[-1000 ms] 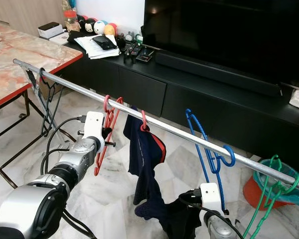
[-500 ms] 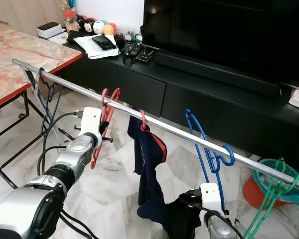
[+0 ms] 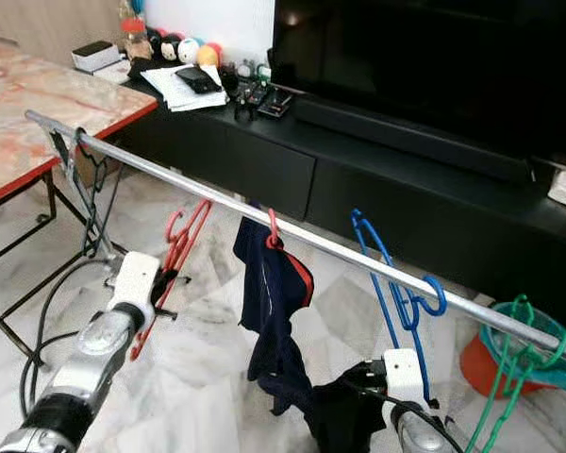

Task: Hang hanger

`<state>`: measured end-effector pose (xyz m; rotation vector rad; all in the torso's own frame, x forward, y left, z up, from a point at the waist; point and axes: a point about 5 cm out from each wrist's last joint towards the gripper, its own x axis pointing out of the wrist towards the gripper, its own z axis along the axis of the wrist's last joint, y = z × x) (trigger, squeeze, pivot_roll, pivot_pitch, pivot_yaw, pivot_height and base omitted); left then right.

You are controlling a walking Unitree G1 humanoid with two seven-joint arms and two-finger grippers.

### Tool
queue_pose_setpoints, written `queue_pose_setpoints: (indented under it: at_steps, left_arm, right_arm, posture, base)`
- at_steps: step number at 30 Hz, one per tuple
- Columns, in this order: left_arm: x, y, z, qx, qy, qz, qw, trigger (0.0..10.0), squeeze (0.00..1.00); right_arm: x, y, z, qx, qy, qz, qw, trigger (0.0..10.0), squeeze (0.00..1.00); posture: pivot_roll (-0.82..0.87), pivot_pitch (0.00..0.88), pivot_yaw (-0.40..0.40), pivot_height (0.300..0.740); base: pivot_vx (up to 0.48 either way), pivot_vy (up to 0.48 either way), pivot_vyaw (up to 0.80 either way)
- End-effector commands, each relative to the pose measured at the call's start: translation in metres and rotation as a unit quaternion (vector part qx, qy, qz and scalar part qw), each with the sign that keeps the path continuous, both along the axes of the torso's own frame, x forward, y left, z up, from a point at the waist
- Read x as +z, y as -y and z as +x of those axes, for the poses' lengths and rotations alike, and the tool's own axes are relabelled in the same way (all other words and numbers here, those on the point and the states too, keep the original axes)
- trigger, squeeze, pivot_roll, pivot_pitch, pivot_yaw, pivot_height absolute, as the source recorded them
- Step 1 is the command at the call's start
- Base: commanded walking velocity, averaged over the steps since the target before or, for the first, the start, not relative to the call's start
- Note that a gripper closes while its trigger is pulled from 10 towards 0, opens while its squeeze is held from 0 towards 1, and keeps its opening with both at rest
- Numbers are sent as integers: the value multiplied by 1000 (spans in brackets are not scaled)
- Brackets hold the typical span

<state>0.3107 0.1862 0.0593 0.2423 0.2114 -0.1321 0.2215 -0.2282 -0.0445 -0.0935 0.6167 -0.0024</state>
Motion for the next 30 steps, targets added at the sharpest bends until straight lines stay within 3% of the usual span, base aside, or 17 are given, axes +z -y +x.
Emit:
queue_pose_setpoints:
  at_steps: [1, 7, 15, 22, 30]
  left_arm:
    - [-12, -15, -10, 46, -15, 13, 999, 10000, 0]
    - [-44, -40, -32, 130, -83, 5, 988, 10000, 0]
    - [-36, -27, -28, 108, -54, -2, 993, 10000, 0]
    - [-32, -25, -23, 100, -42, -6, 994, 10000, 0]
    - [-31, -20, -23, 90, -39, -6, 995, 10000, 0]
  right_arm:
    - [2, 9, -2, -12, 11, -9, 1000, 10000, 0]
    - [-1, 7, -7, -21, 7, -6, 1000, 10000, 0]
    - [0, 6, -8, -29, 19, -7, 999, 10000, 0]
    - [9, 6, 2, -28, 55, -28, 998, 10000, 0]
    - [27, 10, 10, -36, 133, -75, 988, 10000, 0]
  posture:
    - [-47, 0, -75, 740]
    - [-55, 0, -66, 740]
    - [-55, 0, -51, 740]
    - [-61, 0, -40, 740]
    - [-67, 0, -32, 740]
  base:
    - [0, 0, 0]
    - [0, 0, 0]
    - [0, 240, 0]
    - [0, 285, 0]
    - [0, 285, 0]
